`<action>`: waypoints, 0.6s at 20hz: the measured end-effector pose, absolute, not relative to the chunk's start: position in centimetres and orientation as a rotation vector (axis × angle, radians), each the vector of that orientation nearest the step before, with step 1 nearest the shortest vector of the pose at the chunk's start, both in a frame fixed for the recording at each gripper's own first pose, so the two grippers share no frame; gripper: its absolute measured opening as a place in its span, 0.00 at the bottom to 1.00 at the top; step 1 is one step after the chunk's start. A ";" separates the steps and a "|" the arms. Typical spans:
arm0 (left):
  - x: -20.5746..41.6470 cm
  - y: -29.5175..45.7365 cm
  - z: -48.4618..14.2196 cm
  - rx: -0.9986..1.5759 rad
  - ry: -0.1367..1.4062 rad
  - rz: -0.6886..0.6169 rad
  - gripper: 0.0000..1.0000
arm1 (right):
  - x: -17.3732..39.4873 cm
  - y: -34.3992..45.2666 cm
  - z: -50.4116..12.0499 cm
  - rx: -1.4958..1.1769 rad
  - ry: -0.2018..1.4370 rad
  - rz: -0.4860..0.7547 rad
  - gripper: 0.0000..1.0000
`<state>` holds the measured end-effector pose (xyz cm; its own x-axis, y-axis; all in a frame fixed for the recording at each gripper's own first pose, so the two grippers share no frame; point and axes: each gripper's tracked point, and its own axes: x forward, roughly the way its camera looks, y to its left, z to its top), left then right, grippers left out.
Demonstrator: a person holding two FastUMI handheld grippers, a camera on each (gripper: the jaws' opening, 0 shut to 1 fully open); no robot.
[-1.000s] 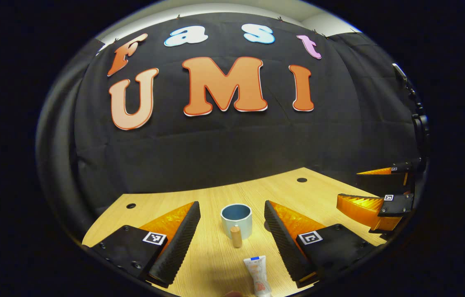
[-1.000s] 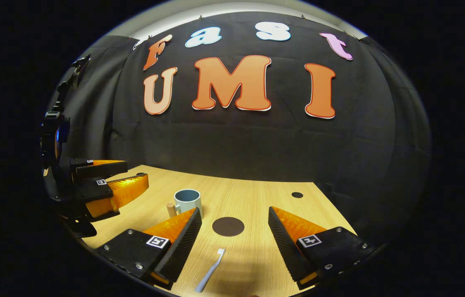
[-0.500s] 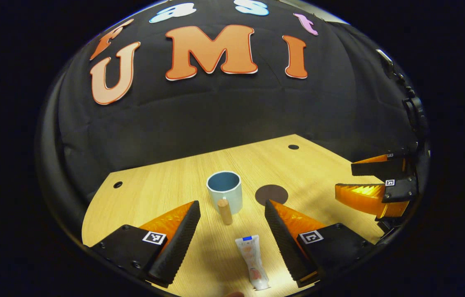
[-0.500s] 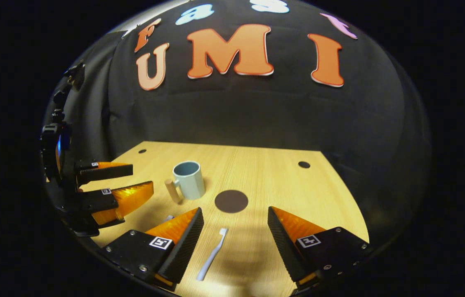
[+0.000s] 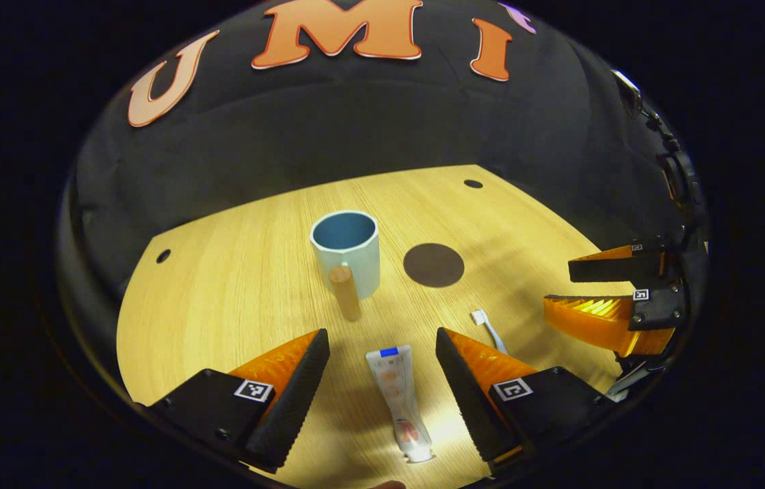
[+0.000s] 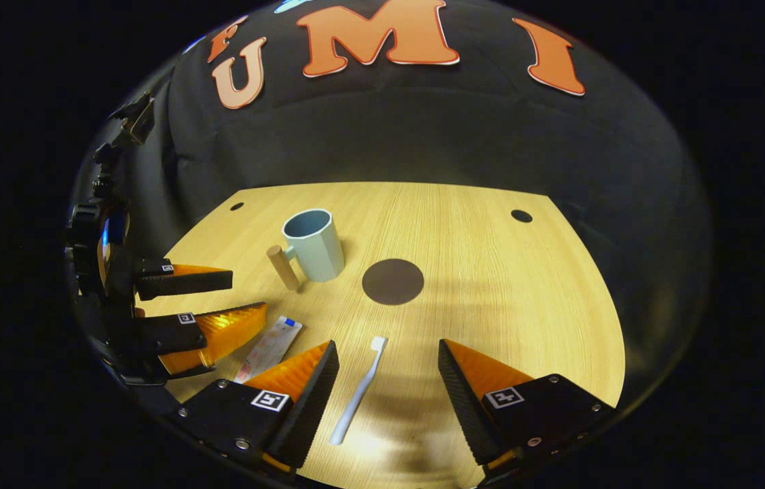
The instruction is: Put the toothbrush and toothpaste on the desktop into the cup, then pick up the cup and place it on the coaster on the desktop.
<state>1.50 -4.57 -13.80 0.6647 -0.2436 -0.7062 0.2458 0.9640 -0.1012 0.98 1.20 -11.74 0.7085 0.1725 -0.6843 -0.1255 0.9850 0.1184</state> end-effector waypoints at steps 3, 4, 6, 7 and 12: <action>1.4 -4.7 -13.7 -0.005 0.877 -0.297 1.00 | 0.7 1.5 -12.9 0.080 0.833 0.191 0.86; 1.3 -4.7 -13.6 -0.007 0.901 -0.302 1.00 | 0.7 1.7 -13.7 0.074 0.849 0.193 0.86; 1.1 -4.7 -13.9 -0.013 0.955 -0.316 1.00 | 0.8 2.0 -14.5 0.061 0.880 0.195 0.86; 1.1 -4.7 -14.1 -0.018 0.979 -0.321 1.00 | 0.7 2.1 -14.9 0.058 0.895 0.199 0.86; -1.3 -5.0 -16.2 -0.091 1.173 -0.333 0.96 | 0.5 2.4 -16.0 0.112 0.968 0.215 0.83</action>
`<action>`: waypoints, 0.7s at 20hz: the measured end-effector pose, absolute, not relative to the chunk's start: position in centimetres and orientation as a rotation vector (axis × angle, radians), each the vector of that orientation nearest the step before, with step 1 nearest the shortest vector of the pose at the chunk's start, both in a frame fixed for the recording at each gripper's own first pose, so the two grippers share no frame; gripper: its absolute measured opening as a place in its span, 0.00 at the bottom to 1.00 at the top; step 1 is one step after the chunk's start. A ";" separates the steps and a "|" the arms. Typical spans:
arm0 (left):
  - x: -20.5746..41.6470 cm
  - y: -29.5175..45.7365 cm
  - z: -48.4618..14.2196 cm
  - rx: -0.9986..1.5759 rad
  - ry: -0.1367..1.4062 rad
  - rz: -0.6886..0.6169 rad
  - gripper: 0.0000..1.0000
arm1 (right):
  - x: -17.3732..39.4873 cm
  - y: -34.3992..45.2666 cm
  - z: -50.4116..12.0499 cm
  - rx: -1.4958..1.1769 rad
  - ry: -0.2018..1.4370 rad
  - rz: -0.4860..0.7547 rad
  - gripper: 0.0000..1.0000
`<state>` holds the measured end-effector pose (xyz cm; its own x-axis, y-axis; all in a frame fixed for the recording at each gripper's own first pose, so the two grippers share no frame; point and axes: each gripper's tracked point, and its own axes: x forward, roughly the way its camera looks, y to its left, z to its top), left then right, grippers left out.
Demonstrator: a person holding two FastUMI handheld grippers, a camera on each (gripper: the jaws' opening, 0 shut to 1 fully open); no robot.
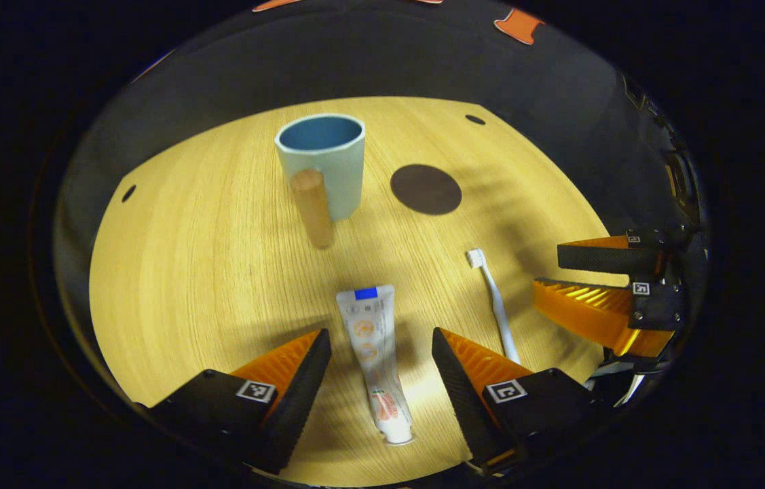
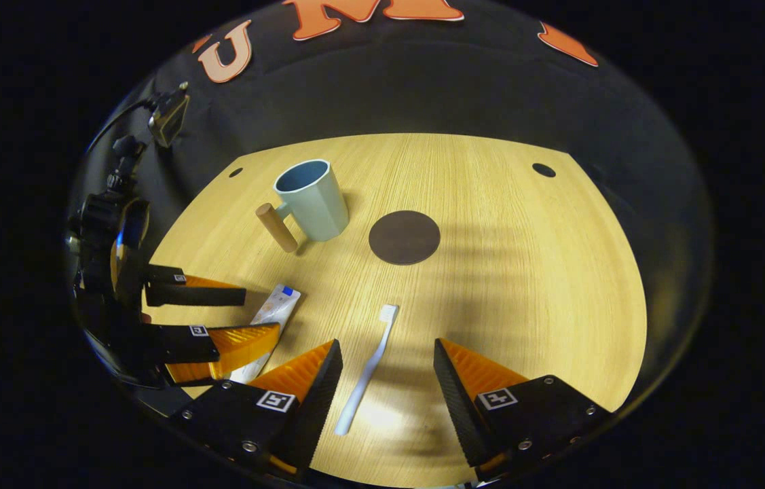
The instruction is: Put the toothbrush and toothpaste on the desktop into the cup, then pick up the cup and place it on the coaster on the desktop.
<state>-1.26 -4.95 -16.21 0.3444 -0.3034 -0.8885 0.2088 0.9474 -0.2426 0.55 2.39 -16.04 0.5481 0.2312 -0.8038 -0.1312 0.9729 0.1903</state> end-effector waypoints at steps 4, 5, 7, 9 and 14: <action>-2.3 -4.5 -18.1 -0.106 1.278 -0.307 0.76 | 0.6 2.3 -17.0 0.142 1.012 0.207 0.77; -2.5 -4.3 -18.4 -0.113 1.299 -0.294 0.67 | 0.5 2.4 -17.1 0.142 1.021 0.212 0.76; -2.3 -4.5 -18.8 -0.128 1.319 -0.269 0.46 | 0.3 2.5 -17.4 0.140 1.034 0.220 0.75; -2.5 -4.8 -18.9 -0.133 1.324 -0.269 0.45 | 0.2 2.7 -17.5 0.129 1.044 0.228 0.74; -1.5 -4.8 -18.0 -0.138 1.270 -0.302 0.23 | -0.1 3.3 -18.6 0.106 1.081 0.231 0.74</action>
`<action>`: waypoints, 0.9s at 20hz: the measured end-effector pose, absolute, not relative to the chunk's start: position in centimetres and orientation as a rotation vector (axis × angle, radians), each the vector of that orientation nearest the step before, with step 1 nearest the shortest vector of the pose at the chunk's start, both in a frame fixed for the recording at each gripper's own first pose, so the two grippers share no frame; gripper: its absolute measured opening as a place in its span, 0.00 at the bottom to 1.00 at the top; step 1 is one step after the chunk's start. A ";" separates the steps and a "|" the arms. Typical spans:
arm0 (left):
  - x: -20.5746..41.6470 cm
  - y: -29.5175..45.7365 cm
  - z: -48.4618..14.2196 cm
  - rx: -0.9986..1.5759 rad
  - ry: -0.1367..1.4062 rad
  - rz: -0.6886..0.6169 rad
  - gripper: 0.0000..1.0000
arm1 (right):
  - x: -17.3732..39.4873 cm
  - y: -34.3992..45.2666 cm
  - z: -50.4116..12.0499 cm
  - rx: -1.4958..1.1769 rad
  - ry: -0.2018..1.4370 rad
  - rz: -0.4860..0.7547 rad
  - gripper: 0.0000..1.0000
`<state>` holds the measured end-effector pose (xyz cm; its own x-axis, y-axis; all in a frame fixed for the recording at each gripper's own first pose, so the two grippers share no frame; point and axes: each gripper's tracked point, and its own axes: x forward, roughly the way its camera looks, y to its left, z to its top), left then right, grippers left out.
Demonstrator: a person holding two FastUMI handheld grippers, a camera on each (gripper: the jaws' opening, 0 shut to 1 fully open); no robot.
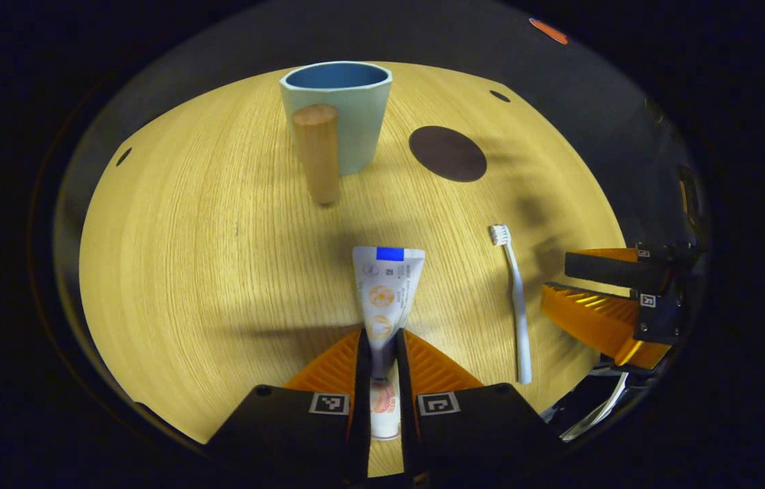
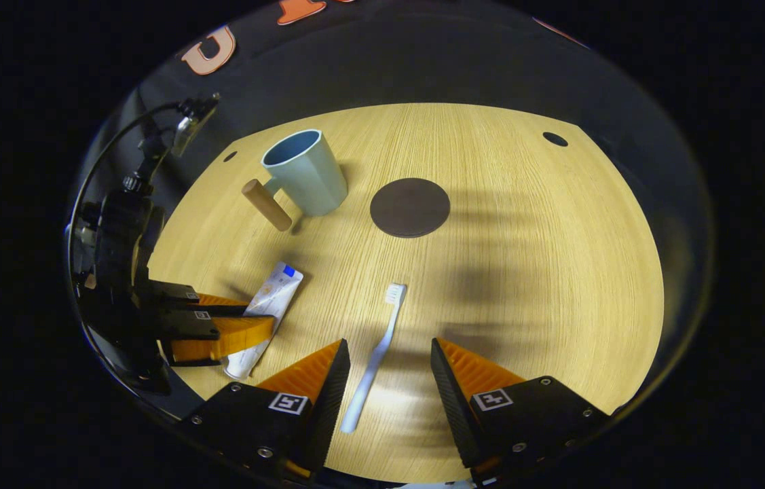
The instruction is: Put the toothbrush and toothpaste on the desktop into the cup, then pick up the cup and place it on the coaster on the desktop.
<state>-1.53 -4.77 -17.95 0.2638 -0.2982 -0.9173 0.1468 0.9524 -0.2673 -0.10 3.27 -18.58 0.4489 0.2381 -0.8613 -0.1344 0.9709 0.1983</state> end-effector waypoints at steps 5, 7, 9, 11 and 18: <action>-0.6 -4.0 -17.3 -0.155 1.188 -0.296 0.19 | -0.6 3.8 -19.6 0.095 1.127 0.218 0.58; -0.5 -4.0 -16.8 -0.149 1.153 -0.301 0.19 | -0.6 4.3 -20.1 0.083 1.138 0.222 0.53; -0.3 -3.9 -16.0 -0.154 1.122 -0.302 0.19 | -0.8 4.8 -20.6 0.074 1.154 0.225 0.47; 0.0 -3.8 -15.3 -0.158 1.087 -0.302 0.19 | -0.8 4.8 -21.1 0.068 1.165 0.211 0.43; 0.6 -3.3 -13.2 -0.193 0.975 -0.345 0.17 | -0.3 5.1 -22.3 0.076 1.165 0.181 0.18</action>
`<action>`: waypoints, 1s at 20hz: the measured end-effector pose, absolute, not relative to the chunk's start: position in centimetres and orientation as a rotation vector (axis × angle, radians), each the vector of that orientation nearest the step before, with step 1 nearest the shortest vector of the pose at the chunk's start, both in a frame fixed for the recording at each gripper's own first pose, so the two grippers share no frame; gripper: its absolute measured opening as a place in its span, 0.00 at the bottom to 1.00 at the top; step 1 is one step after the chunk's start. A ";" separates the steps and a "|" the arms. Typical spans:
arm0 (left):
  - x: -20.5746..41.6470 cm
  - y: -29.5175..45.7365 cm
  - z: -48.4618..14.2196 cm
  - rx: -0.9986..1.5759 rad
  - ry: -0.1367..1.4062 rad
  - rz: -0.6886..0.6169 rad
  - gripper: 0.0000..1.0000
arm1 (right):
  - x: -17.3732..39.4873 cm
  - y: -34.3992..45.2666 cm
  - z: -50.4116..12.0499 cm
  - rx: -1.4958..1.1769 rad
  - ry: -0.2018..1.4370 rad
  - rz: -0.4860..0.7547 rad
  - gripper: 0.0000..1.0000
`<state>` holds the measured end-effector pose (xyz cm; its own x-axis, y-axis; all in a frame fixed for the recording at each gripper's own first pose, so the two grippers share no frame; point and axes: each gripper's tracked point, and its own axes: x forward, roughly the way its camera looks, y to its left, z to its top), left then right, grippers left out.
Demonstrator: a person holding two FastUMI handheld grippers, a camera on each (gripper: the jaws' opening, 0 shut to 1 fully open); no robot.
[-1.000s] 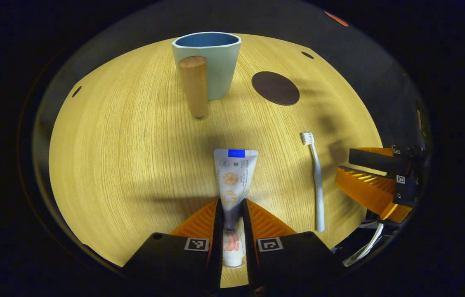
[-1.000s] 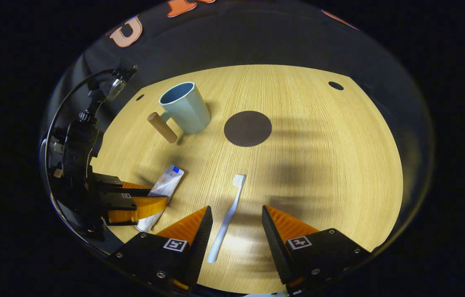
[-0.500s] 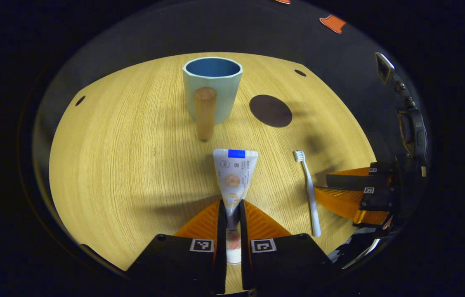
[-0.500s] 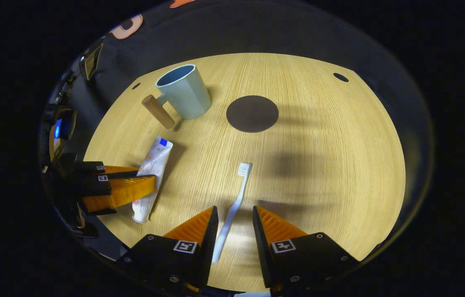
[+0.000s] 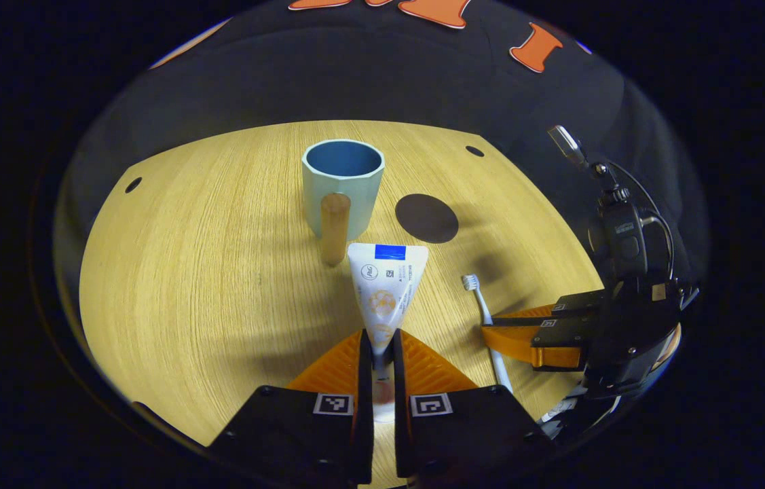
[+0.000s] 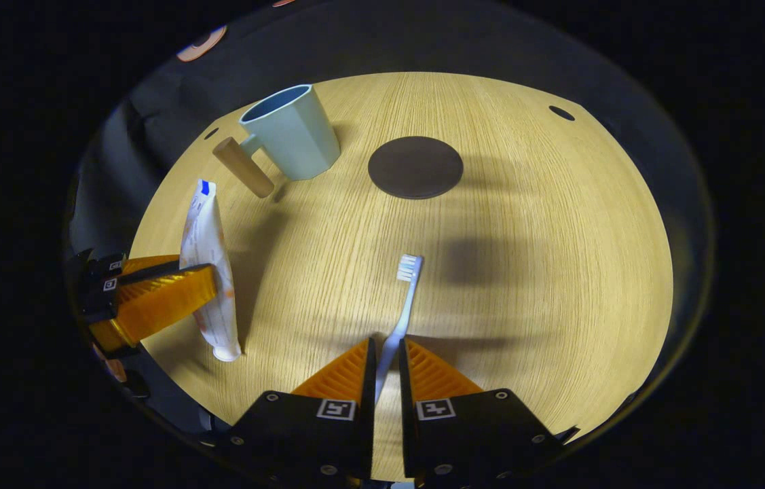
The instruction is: Put the toothbrush and toothpaste on the desktop into the cup, then pick up the cup and place it on the coaster on the desktop.
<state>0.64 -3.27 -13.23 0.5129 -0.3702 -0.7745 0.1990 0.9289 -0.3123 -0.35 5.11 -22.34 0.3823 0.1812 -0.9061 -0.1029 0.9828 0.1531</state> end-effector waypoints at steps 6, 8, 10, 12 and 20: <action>2.3 -3.1 -11.7 -0.216 0.860 -0.352 0.17 | 0.0 5.9 -21.6 0.114 1.087 0.230 0.06; 3.4 -2.6 -11.5 -0.224 0.808 -0.342 0.17 | 0.3 5.8 -20.5 0.112 1.038 0.238 0.06; 4.6 -2.0 -11.2 -0.232 0.752 -0.329 0.17 | 0.8 5.8 -19.9 0.108 0.988 0.233 0.06; 5.6 -1.6 -10.8 -0.245 0.707 -0.325 0.17 | 1.2 5.7 -19.2 0.097 0.944 0.229 0.06; 8.3 0.1 -7.9 -0.277 0.553 -0.308 0.17 | 1.3 5.3 -15.2 0.190 0.758 0.230 0.06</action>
<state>8.32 0.15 -7.90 0.8075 -0.3578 -0.4689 0.2105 0.9175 -0.3375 1.33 5.28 -15.21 0.7032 0.2734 -0.6563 -0.1370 0.9579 0.2522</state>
